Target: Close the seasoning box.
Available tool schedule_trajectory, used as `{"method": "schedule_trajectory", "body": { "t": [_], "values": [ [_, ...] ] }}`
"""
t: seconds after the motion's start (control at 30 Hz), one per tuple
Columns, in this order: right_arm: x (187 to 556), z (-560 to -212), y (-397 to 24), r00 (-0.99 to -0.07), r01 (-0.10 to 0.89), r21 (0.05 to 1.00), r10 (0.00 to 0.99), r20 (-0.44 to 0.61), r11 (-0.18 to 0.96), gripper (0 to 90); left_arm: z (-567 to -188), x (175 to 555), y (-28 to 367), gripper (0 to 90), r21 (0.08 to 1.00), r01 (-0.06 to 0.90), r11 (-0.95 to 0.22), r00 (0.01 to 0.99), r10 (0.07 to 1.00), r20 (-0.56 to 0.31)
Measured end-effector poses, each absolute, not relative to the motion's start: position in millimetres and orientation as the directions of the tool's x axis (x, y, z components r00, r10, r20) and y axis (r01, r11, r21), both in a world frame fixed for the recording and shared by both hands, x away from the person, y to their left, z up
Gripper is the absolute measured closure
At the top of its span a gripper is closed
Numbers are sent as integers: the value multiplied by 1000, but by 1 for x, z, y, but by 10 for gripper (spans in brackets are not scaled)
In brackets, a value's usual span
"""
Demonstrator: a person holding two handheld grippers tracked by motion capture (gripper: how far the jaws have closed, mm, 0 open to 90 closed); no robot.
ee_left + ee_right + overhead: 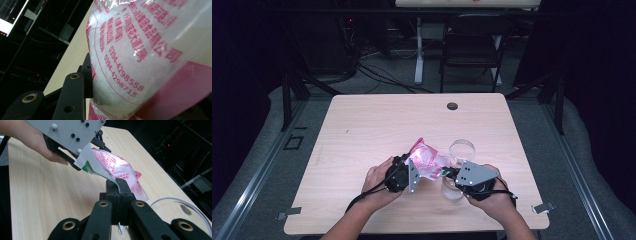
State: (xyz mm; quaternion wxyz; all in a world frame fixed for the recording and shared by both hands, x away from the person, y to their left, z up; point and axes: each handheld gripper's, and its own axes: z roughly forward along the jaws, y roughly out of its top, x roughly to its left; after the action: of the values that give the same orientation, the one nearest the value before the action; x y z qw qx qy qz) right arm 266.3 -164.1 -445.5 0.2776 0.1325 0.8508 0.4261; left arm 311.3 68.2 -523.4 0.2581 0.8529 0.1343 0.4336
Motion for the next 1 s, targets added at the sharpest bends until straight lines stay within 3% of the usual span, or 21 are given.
{"method": "schedule_trajectory", "body": {
  "t": [1.0],
  "values": [
    [265, -450, -177, -803, 14, 809, 490, -341, 587, 900, -517, 307, 60, 613, 455, -66, -888, 481, 371, 795]
  ]
}}
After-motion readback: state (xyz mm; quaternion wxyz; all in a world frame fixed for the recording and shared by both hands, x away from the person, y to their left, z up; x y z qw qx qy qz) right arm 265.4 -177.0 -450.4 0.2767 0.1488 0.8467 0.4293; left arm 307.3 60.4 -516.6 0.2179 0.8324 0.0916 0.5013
